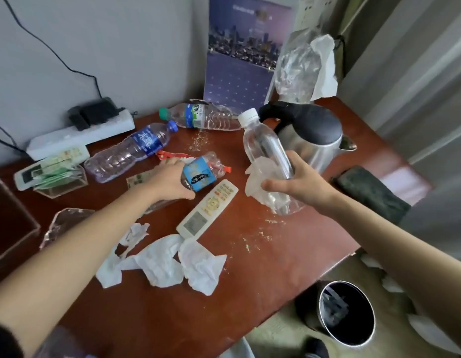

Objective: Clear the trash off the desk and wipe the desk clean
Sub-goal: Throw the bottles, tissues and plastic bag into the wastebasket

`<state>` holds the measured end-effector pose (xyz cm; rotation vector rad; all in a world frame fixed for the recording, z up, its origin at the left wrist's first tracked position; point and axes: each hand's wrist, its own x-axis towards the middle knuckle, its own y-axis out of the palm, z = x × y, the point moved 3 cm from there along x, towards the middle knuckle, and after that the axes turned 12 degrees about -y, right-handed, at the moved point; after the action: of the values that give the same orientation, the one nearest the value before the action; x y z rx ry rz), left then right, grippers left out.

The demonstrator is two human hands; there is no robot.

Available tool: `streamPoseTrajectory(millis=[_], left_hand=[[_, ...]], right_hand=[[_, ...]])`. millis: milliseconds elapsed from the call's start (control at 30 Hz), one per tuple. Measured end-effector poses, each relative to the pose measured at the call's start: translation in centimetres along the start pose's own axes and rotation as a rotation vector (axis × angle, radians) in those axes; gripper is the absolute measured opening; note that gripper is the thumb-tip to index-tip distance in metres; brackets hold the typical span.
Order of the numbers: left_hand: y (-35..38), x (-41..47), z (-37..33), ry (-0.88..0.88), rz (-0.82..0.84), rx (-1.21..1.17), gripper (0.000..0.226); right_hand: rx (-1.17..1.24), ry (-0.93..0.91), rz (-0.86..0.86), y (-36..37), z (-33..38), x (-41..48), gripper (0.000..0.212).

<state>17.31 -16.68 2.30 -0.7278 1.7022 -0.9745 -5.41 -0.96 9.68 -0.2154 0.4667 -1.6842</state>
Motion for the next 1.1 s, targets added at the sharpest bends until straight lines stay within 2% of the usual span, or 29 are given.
streamPoseTrajectory(millis=[100, 200, 267, 333, 400, 467, 600, 800, 967, 1100], left_hand=[[0.7, -1.3, -1.7, 0.026, -0.064, -0.082, 0.071], [1.1, -4.3, -5.2, 0.077, -0.047, -0.194, 0.054], [1.4, -6.9, -8.0, 0.109, -0.043, -0.214, 0.046], [1.8, -9.6, -11.1, 0.128, -0.071, -0.234, 0.053], [2.3, -12.7, -14.7, 0.144, -0.105, -0.278, 0.07], [3.0, -15.7, -18.5, 0.168, -0.141, -0.307, 0.079], [5.8, -19.7, -25.5, 0.199, -0.139, -0.294, 0.089], [12.6, -20.9, -31.4, 0.181, 0.034, -0.365, 0.101], [16.8, -19.0, -34.8, 0.243, 0.109, -0.384, 0.099], [20.6, -18.6, -36.7, 0.235, 0.147, -0.401, 0.101]], right_hand=[[0.004, 0.003, 0.023, -1.7, -1.2, -2.0, 0.066], [0.018, -0.003, 0.033, -4.5, -2.8, -4.8, 0.087], [0.013, -0.022, 0.049, -6.9, -4.0, -6.9, 0.083], [-0.007, -0.068, 0.061, -9.6, -5.1, -9.0, 0.063], [-0.063, -0.126, 0.065, -12.5, -6.2, -11.3, 0.056], [-0.141, -0.178, 0.084, -15.2, -7.7, -13.5, 0.058], [-0.288, -0.249, 0.12, -20.3, -11.5, -17.6, 0.078], [-0.385, -0.218, 0.106, -24.6, -17.9, -22.1, 0.067], [-0.355, -0.129, 0.063, -26.5, -22.7, -23.9, 0.077], [-0.327, -0.102, 0.102, -27.3, -26.5, -25.1, 0.078]])
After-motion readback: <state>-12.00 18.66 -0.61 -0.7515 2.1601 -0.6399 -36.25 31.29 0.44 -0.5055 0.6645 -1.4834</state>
